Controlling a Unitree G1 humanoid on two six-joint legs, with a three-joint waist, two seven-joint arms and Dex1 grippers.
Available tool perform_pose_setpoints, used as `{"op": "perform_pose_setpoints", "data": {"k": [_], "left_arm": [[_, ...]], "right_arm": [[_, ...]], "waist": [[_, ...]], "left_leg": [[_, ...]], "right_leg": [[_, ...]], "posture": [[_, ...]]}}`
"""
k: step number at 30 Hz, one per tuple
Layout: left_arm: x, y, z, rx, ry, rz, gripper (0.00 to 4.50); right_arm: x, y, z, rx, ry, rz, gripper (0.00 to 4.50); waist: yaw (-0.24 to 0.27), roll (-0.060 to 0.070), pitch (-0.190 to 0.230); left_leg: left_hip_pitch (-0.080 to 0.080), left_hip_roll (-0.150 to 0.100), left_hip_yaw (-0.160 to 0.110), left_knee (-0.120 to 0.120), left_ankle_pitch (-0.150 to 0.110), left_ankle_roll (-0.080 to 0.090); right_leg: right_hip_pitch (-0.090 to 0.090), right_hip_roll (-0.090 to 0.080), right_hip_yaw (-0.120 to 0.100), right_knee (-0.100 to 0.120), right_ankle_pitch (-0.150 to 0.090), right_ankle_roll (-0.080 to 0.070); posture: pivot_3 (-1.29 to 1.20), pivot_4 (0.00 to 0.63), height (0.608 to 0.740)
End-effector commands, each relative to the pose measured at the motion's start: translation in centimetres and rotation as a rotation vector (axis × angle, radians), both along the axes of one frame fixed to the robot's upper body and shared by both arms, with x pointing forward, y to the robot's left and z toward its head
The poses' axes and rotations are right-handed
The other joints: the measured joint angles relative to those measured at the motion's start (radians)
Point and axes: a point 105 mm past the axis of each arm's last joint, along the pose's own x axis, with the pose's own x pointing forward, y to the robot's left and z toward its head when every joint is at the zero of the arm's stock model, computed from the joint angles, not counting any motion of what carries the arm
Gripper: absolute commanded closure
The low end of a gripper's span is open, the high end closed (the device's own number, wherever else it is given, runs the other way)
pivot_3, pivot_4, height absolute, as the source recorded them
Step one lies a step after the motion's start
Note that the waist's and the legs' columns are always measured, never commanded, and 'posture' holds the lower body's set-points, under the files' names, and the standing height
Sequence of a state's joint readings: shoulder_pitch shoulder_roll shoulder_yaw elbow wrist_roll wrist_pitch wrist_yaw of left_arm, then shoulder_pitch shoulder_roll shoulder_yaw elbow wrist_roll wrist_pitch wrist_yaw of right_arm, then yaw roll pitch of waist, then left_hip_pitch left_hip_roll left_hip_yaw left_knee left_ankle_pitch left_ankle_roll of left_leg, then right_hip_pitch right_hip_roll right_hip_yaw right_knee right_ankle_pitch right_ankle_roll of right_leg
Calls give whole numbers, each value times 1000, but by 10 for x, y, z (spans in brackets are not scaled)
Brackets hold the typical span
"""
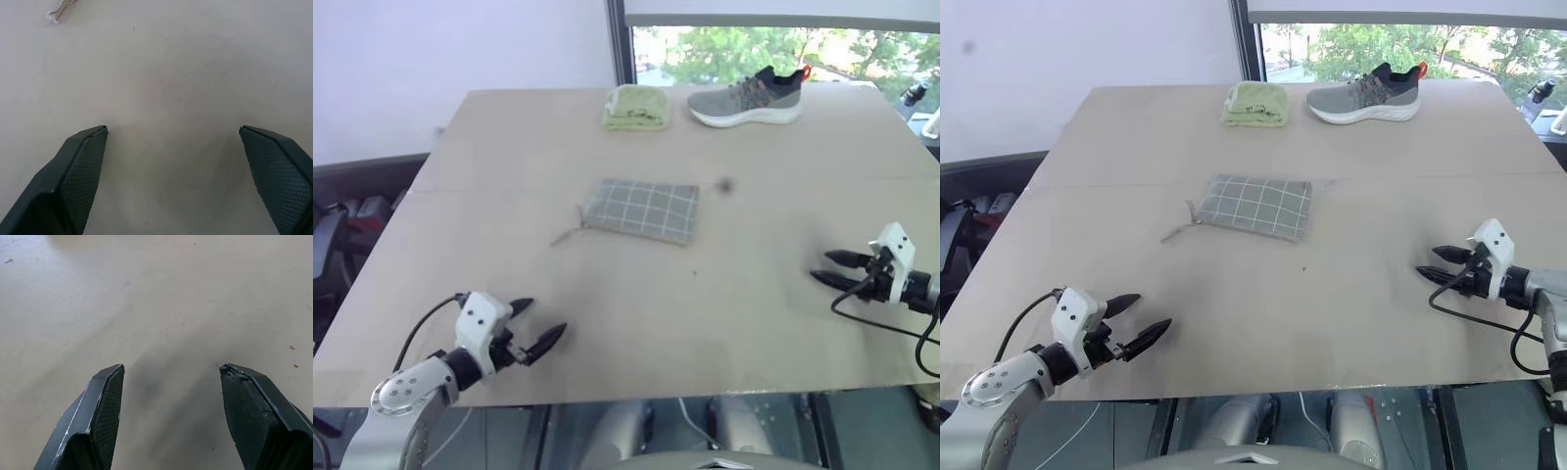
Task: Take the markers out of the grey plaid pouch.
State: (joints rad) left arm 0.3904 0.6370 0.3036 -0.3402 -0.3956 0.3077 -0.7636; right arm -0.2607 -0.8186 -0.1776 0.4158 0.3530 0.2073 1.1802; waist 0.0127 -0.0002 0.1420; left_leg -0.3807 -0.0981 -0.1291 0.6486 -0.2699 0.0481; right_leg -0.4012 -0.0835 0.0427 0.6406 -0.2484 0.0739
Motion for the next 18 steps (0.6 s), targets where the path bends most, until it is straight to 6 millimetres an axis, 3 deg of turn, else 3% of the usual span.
{"op": "perform_pose_setpoints", "data": {"k": [1, 18], "left_arm": [[-4, 3, 3, 7, -7, -8, 37], [0, 17, 6, 7, -23, -1, 37]], "right_arm": [[3, -3, 17, -9, -57, 13, 1351], [-3, 0, 23, 1, -60, 51, 1351]], "waist": [[0, 0, 0], [0, 0, 0]], "left_leg": [[0, 0, 0, 0, 0, 0], [0, 0, 0, 0, 0, 0]], "right_leg": [[0, 0, 0, 0, 0, 0], [0, 0, 0, 0, 0, 0]], "posture": [[0, 150, 740], [0, 150, 740]]}}
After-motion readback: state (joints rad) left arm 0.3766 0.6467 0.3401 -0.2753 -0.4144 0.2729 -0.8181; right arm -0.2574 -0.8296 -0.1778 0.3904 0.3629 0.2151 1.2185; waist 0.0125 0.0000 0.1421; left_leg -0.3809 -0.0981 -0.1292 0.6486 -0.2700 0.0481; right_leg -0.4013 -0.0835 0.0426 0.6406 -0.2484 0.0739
